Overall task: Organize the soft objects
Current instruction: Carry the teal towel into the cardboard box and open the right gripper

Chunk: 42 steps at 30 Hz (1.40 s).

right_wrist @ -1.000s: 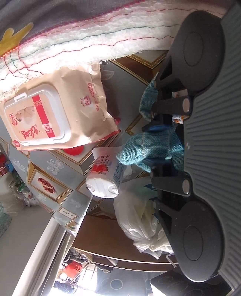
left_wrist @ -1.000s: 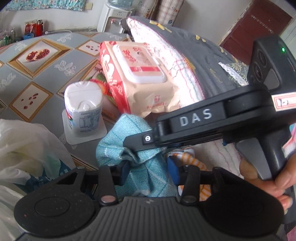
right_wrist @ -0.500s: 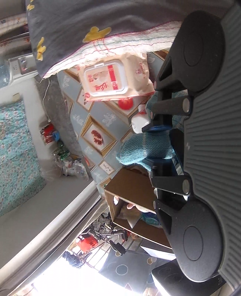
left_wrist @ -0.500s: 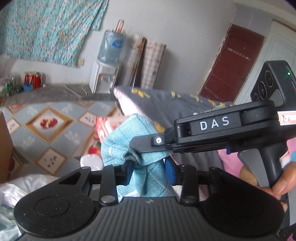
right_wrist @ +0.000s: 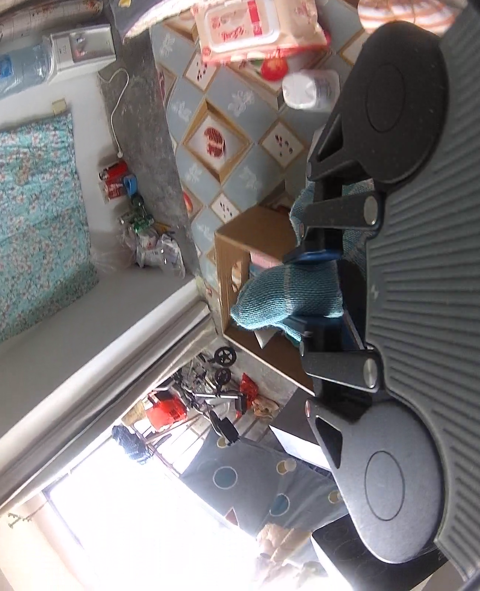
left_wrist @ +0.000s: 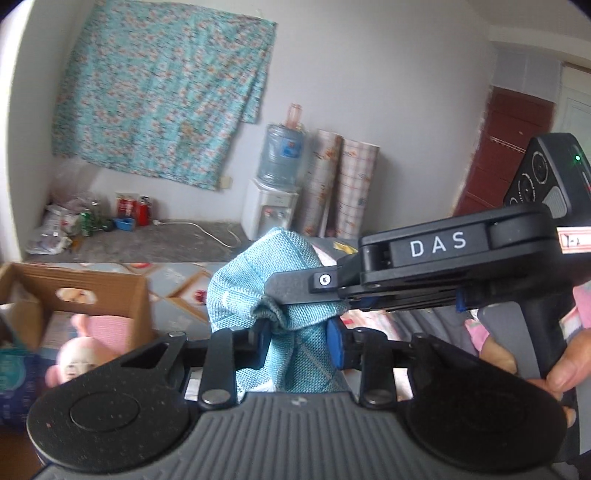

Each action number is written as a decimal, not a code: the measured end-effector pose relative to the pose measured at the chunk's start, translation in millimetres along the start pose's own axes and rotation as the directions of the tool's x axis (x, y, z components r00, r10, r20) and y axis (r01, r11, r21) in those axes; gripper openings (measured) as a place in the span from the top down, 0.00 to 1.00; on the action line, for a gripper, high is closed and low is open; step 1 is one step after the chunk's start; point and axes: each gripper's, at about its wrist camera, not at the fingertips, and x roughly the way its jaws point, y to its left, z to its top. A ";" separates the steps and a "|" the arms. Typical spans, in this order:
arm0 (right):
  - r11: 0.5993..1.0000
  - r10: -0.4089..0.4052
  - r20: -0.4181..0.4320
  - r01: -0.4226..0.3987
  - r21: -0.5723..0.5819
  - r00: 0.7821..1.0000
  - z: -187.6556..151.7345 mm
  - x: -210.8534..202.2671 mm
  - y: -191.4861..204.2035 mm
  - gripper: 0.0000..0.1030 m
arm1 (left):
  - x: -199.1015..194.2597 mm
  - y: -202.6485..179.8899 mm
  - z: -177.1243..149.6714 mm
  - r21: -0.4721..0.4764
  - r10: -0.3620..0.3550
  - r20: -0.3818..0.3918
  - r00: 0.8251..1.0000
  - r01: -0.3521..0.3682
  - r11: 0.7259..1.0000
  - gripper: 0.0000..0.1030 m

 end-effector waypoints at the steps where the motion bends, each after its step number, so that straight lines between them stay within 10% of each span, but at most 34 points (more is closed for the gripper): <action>1: 1.000 0.018 -0.010 -0.018 -0.011 1.000 1.4 10.0 12.1 0.75 | -8.4 10.6 1.1 -0.003 0.022 0.011 1.000 -0.022 1.000 0.69; 9: 0.993 0.098 -0.143 -0.106 -0.050 0.985 9.2 111.5 93.5 0.75 | -43.3 109.8 6.4 -0.097 0.122 0.006 0.993 -0.120 0.988 0.69; 22: 0.995 -0.077 -0.386 0.046 -0.089 0.919 -7.4 295.5 110.2 0.74 | 1.5 259.2 -37.4 -0.322 0.150 -0.220 0.964 -0.217 0.921 0.69; 42: 0.993 -0.081 -0.471 0.113 0.040 0.878 -9.2 386.0 41.9 0.71 | 92.9 265.9 -54.6 0.032 0.402 -0.452 0.797 -0.435 0.900 0.72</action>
